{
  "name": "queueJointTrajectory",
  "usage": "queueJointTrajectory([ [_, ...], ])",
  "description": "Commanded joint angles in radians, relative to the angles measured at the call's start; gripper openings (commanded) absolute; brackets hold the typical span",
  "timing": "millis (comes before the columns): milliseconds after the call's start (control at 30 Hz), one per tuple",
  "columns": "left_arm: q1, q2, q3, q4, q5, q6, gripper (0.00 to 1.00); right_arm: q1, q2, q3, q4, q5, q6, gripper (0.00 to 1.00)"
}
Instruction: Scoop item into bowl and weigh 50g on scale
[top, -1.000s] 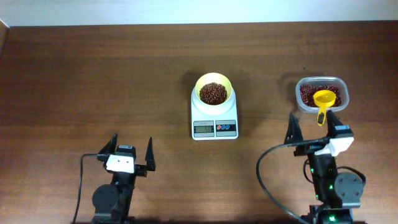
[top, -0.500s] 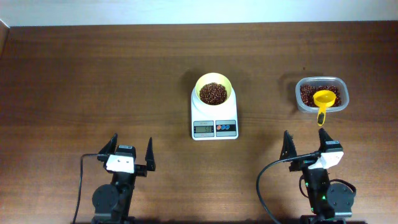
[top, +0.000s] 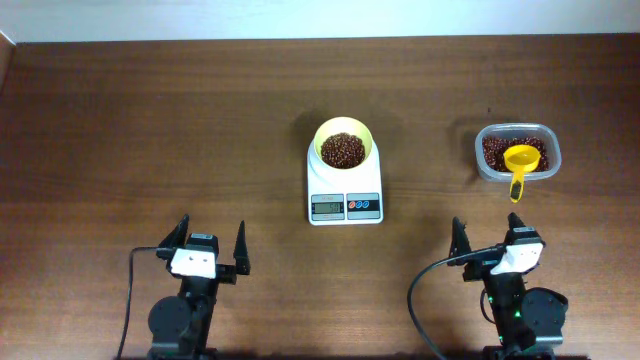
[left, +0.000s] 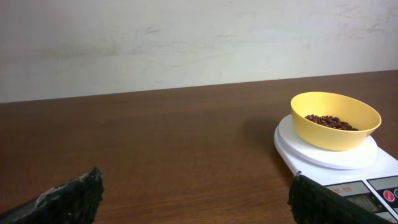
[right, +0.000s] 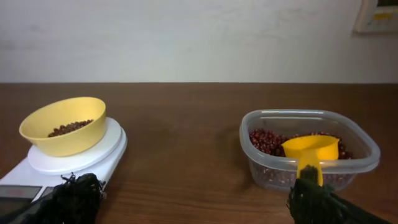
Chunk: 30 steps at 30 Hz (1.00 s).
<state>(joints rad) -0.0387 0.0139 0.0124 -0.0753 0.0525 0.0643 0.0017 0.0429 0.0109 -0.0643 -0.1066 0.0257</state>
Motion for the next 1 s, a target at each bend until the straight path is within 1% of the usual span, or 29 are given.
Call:
queueJointTrajectory([
  [0,0.005,-0.005,-0.003,-0.005,0.001,0.013,0.99,0.005,-0.014,-0.005,-0.004,-0.042,-0.079,0.99],
  [967,0.005,-0.005,-0.003,-0.005,0.001,0.013,0.99,0.003,-0.04,-0.005,-0.003,-0.035,-0.071,0.99],
])
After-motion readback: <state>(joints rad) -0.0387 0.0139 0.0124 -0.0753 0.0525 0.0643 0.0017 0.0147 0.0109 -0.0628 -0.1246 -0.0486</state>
